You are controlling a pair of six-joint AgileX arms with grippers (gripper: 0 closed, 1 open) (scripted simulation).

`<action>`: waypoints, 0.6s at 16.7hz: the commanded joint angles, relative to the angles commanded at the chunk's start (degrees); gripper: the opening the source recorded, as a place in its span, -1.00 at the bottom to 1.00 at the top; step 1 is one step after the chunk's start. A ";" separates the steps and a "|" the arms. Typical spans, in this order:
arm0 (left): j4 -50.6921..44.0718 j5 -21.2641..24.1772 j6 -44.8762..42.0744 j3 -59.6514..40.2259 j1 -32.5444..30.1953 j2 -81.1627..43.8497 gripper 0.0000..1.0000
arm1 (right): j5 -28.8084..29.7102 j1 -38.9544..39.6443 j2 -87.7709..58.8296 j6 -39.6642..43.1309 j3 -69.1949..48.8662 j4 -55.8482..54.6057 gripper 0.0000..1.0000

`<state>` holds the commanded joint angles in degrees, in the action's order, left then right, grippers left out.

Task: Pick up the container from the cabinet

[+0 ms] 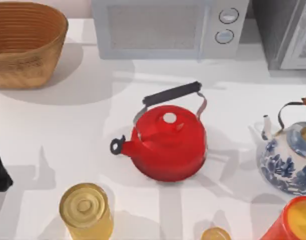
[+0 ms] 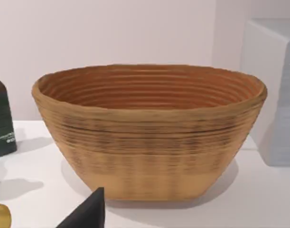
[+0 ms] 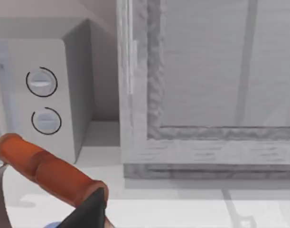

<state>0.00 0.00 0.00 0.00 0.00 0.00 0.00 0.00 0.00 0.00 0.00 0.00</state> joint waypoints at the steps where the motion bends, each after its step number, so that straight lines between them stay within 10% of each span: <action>1: 0.00 0.00 0.00 0.00 0.00 0.00 1.00 | 0.00 0.00 0.00 0.00 0.00 0.00 1.00; 10: 0.00 0.00 0.00 0.00 0.00 0.00 1.00 | 2.76 1.98 -16.33 -0.23 -20.69 4.72 1.00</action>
<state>0.00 0.00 0.00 0.00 0.00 0.00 2.76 1.98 -16.33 -0.23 -20.69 4.72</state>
